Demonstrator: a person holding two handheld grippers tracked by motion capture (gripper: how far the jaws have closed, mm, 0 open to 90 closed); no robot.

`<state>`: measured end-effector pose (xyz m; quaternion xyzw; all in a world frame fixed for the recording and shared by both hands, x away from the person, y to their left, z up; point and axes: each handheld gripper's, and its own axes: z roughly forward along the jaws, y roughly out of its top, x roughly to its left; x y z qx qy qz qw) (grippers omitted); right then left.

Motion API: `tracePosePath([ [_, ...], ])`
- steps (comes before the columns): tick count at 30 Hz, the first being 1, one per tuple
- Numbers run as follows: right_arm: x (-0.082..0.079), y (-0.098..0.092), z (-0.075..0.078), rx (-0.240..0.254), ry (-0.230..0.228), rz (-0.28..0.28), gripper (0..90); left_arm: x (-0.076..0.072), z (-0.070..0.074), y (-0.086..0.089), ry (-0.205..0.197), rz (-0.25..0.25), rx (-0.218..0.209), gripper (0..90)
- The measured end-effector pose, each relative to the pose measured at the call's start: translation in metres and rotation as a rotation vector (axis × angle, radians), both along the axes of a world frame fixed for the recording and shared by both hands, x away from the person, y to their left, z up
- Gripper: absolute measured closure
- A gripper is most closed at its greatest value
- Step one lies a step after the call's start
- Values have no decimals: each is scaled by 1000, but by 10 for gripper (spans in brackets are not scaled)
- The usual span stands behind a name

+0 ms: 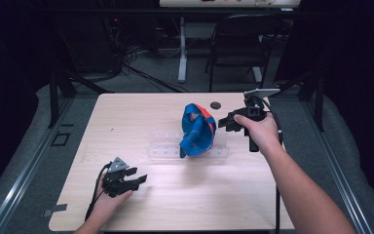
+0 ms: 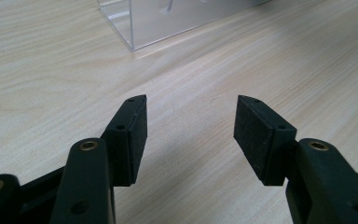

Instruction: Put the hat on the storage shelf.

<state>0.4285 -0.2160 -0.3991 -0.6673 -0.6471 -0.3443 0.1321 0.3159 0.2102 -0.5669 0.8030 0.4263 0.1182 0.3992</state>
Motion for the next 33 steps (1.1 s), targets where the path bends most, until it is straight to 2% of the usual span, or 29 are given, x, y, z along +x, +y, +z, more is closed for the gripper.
tracePosePath([
  [6,-11,-4,-12,-16,2,-7,581,0,0,1,-5,-4,-1,449],
  [11,-23,-8,-22,-36,-2,10,581,0,0,1,-3,-4,3,449],
  [12,-26,-8,-25,-28,-11,7,581,0,0,1,-4,-4,3,449],
  [22,-48,-15,-53,-75,-16,17,581,0,0,0,-2,4,7,448],
  [25,-54,-17,-64,-81,-17,7,579,0,0,1,1,-1,5,448],
  [27,-59,-19,-70,-104,-23,26,577,0,0,1,1,-3,5,448],
  [29,-64,-19,-79,-99,-25,20,574,0,0,0,-1,1,7,448],
  [32,-72,-20,-92,-118,-38,26,570,1,-1,1,1,-1,6,447],
  [33,-77,-22,-101,-122,-39,20,570,1,-1,1,3,-1,8,448],
])
